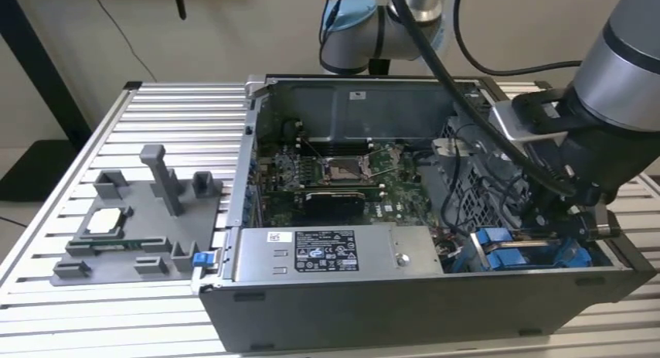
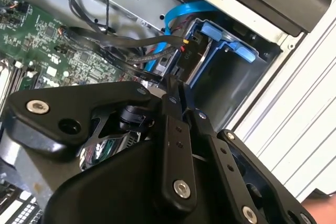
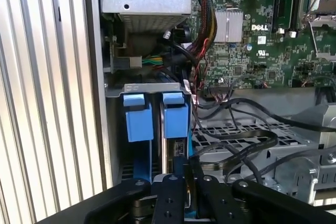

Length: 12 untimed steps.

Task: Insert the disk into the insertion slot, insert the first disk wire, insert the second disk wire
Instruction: 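Insert the second disk wire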

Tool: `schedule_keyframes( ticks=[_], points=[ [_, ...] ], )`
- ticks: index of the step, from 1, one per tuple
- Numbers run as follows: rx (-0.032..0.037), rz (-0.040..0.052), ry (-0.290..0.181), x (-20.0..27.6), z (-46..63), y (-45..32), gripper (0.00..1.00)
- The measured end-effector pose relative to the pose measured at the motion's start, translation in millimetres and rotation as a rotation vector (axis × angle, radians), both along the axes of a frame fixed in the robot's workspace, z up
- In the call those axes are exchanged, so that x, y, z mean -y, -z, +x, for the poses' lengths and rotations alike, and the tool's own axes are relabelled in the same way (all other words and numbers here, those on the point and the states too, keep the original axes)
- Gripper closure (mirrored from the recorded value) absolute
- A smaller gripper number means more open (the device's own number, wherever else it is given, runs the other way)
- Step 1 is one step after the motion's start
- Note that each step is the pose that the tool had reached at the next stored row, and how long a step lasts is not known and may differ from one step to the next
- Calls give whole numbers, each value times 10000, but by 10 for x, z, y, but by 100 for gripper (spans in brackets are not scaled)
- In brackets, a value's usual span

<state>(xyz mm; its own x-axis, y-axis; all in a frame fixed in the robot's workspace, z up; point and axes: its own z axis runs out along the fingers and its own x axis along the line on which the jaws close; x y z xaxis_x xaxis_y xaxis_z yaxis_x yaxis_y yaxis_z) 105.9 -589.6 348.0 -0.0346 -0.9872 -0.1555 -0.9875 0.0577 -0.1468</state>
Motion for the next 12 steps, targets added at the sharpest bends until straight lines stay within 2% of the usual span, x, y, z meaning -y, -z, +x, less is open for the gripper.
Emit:
schedule_keyframes(
  ticks=[5, 12],
  points=[
    [46, -3, 0, 0, 7, 58, 100],
    [72, 1, 0, 0, 32, 68, 100]
  ],
)
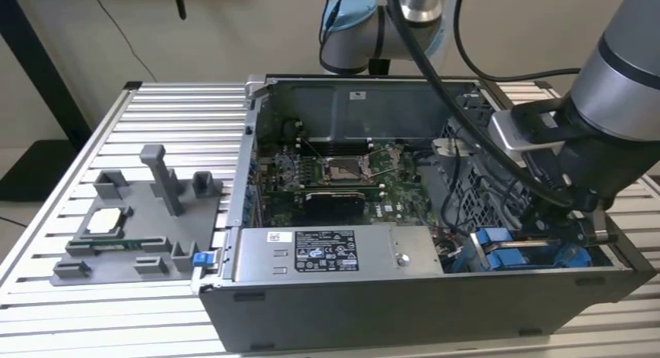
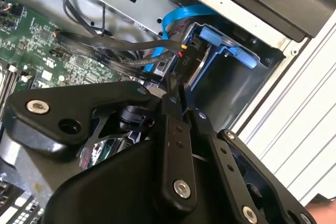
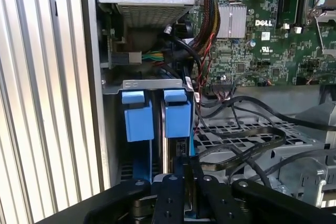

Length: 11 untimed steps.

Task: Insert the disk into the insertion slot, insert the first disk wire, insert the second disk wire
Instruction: 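Insert the second disk wire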

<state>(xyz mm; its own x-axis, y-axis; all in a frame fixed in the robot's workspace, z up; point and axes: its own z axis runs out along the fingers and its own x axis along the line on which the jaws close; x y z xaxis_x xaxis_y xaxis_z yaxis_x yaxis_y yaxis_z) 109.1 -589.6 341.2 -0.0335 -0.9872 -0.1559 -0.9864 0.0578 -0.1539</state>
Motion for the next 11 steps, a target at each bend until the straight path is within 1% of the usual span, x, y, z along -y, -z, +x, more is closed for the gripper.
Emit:
schedule_keyframes(
  ticks=[4, 11],
  points=[
    [10, 8, 1, 0, 9, 5, 100],
    [50, 20, 0, -11, 17, 16, 100]
  ],
)
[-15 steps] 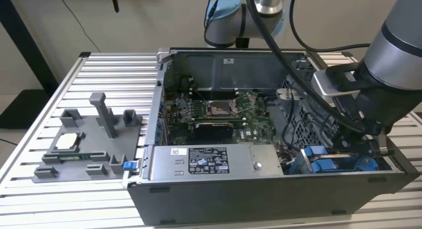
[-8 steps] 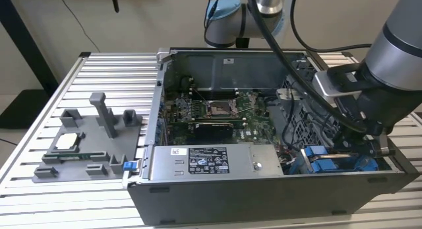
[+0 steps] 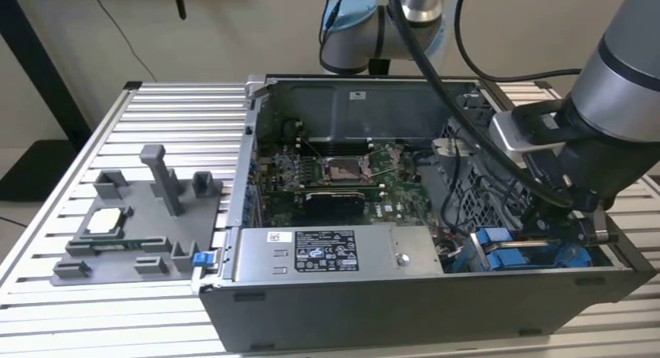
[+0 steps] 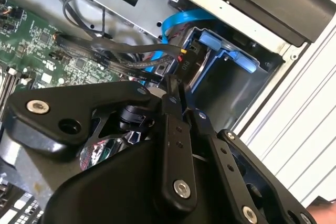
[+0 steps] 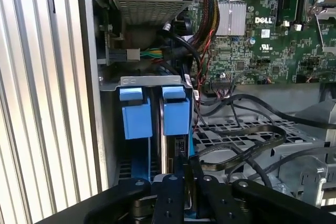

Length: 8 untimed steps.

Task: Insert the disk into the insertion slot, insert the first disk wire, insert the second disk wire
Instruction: 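Insert the second disk wire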

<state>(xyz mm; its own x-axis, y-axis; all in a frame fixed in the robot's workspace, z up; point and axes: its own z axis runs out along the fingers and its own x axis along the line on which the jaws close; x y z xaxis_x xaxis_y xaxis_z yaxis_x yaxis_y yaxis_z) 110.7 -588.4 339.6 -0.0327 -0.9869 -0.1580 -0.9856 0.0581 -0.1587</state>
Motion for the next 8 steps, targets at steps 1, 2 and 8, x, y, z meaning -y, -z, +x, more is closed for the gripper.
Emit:
schedule_keyframes(
  ticks=[1, 2, 8],
  points=[
    [5, -1, 0, 0, 1, 1, 100],
    [10, -2, 1, -1, 1, 3, 100],
    [48, -7, 0, -2, 2, 57, 100]
  ],
)
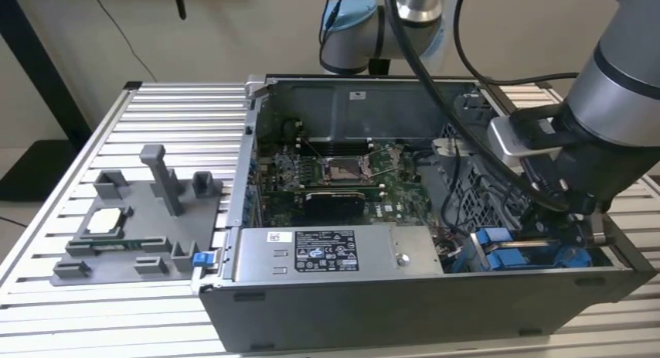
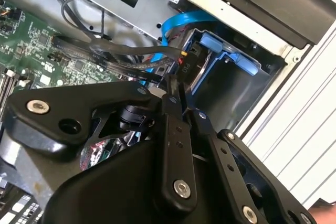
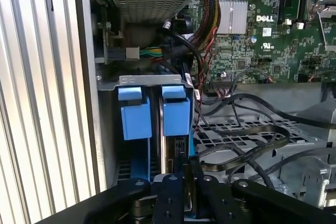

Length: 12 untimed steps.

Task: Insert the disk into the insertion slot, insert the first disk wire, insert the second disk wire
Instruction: 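Insert the second disk wire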

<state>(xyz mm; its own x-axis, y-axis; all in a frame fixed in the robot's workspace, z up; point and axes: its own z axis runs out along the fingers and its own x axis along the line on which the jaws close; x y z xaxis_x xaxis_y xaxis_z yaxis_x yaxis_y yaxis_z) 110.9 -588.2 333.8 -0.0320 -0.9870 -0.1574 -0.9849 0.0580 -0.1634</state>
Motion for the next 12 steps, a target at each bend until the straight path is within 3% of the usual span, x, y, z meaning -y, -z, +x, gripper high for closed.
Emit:
schedule_keyframes(
  ticks=[3, 4, 6, 12],
  points=[
    [15, -5, 1, -1, -1, 29, 100],
    [17, 14, 1, -2, 0, 36, 0],
    [19, 23, 0, -1, 0, -18, 0],
    [17, 9, 0, -2, 0, -280, 0]
  ],
)
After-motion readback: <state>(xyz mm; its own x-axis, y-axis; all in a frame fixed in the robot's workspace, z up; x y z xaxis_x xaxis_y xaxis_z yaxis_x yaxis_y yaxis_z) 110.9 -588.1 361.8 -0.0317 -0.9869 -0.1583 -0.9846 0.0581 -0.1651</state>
